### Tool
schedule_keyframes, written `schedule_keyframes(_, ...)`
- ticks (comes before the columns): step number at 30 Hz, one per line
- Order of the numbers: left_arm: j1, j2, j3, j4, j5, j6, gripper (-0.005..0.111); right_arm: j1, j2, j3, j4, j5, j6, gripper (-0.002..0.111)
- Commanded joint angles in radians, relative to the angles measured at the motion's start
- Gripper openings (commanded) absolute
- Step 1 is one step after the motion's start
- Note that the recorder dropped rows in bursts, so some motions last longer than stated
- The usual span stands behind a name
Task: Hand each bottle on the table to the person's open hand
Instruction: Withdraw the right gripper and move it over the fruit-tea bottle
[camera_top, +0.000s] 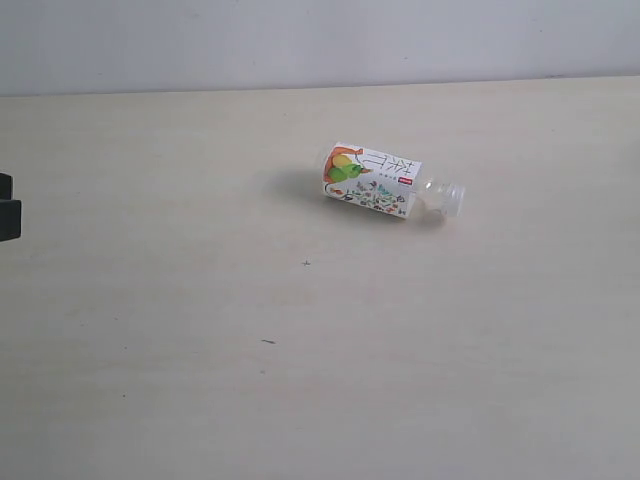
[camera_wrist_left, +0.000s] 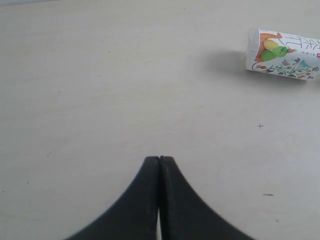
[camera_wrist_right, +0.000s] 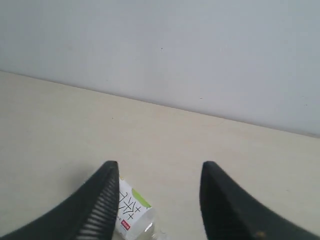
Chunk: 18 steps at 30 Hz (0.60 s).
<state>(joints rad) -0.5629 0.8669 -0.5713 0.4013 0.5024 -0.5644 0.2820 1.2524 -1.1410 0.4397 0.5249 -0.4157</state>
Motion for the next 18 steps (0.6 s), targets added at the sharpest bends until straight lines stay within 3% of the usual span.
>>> schedule_keyframes(1, 0.003, -0.005, 0.004, 0.002, -0.012, -0.007, 0.0, 0.004, 0.004, -0.003, 0.033, -0.022, -0.052, 0.018)
schedule_keyframes(2, 0.003, -0.005, 0.004, 0.002, -0.012, -0.007, 0.0, 0.004, 0.004, -0.003, 0.038, -0.02, -0.052, 0.005)
schedule_keyframes(3, 0.003, -0.005, 0.004, 0.002, -0.012, -0.007, 0.0, 0.004, 0.004, -0.003, 0.051, -0.02, -0.053, 0.0)
schedule_keyframes(18, 0.003, -0.005, 0.004, 0.002, -0.012, -0.007, 0.0, 0.004, 0.004, -0.003, 0.064, -0.012, -0.053, 0.0)
